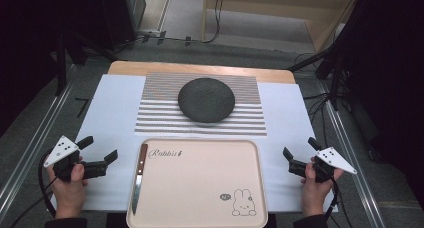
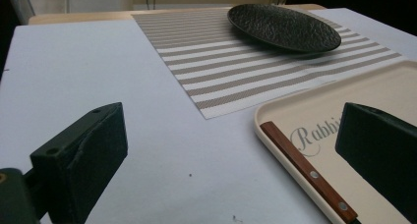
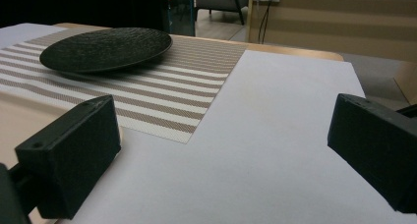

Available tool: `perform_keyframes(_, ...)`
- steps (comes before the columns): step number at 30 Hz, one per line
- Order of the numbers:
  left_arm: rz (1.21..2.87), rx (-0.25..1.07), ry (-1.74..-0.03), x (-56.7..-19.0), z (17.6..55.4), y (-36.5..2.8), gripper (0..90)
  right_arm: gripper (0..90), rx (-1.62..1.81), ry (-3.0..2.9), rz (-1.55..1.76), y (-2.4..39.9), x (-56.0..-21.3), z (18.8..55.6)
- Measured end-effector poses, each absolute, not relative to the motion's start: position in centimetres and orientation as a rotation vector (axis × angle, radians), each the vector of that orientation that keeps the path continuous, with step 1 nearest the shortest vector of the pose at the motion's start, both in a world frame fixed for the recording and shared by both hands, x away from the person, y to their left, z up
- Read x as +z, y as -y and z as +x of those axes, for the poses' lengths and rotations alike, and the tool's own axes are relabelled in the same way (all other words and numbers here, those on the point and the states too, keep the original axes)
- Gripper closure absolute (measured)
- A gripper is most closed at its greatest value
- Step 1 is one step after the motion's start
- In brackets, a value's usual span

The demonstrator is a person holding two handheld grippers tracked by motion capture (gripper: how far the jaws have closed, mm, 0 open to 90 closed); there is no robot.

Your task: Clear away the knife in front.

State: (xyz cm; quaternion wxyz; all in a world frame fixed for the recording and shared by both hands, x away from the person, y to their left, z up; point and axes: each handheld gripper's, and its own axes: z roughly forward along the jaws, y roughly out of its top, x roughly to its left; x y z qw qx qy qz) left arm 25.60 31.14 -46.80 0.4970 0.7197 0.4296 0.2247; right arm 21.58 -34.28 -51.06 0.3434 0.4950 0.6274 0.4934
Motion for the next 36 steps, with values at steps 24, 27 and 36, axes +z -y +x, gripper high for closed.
perform_keyframes(24, 1.67, 0.557, -1.095, -47.4, 26.0, -35.0, 0.0, 0.0, 1.262, -1.611, 1.307, 35.0, -51.2, 21.6)
perform_keyframes(27, 1.668, 0.538, -1.106, -47.9, 26.1, -35.1, 0.0, 0.0, 1.263, -1.609, 1.31, 35.0, -51.2, 21.6)
perform_keyframes(36, 1.682, 0.552, -1.119, -47.7, 25.9, -34.6, 0.0, 0.0, 1.263, -1.61, 1.312, 35.0, -51.1, 21.5)
